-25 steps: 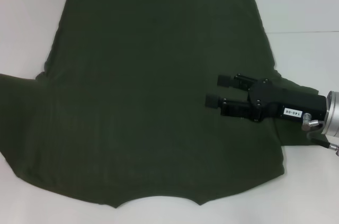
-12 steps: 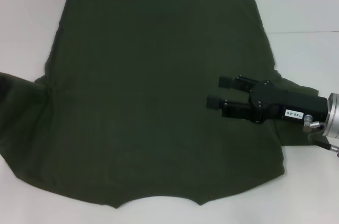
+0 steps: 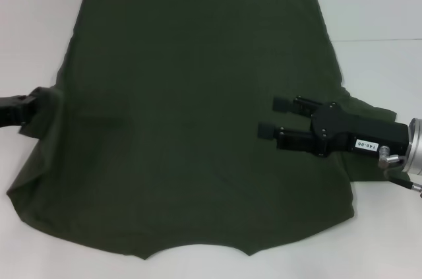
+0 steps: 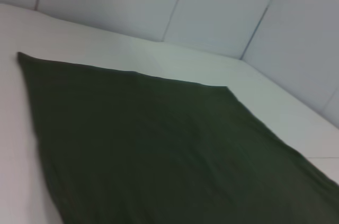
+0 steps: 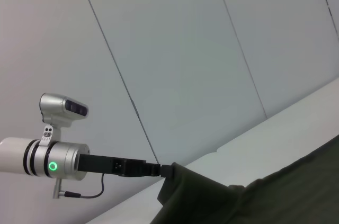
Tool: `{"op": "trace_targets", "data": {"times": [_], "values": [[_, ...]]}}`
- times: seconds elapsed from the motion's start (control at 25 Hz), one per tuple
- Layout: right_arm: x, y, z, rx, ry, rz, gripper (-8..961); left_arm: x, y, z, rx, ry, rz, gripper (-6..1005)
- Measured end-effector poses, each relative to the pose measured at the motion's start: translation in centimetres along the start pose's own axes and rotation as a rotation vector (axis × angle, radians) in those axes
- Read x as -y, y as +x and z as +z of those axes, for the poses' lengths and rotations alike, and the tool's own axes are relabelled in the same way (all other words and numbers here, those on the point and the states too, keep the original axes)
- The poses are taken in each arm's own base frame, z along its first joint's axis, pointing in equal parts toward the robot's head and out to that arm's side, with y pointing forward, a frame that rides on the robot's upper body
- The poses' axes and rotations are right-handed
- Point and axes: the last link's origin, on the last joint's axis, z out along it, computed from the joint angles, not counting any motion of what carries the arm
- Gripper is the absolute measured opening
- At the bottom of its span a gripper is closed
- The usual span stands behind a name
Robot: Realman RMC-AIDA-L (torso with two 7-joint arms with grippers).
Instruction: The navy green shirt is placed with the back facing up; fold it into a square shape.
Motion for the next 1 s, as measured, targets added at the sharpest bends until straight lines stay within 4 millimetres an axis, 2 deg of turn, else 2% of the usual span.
{"op": "trace_targets", "data": {"times": [0.24, 0.44, 0.6, 0.84, 1.0], "values": [[0.0, 0.2, -0.3, -0.001, 0.003, 0.003, 913, -2.0, -0.4, 2.5, 0.026, -0.071, 0.0, 30], [0.0, 0.2, -0.4, -0.002, 0.005, -0.001, 913, -3.7, -1.8, 4.8, 0.071, -0.147, -0.028, 39], [0.0, 0.1, -0.3, -0.003, 0.002, -0.004, 913, -4.5, -2.5, 5.7, 0.091, -0.182, -0.049, 46], [-0.1, 0.3, -0.3, -0.002, 0.001, -0.005, 912, -4.4, -2.7, 5.6, 0.058, -0.177, -0.088, 222], [-0.2, 0.2, -0.3, 0.0, -0.004, -0.001, 912, -2.9, -2.8, 5.0, 0.029, -0.097, -0.109, 352]]}}
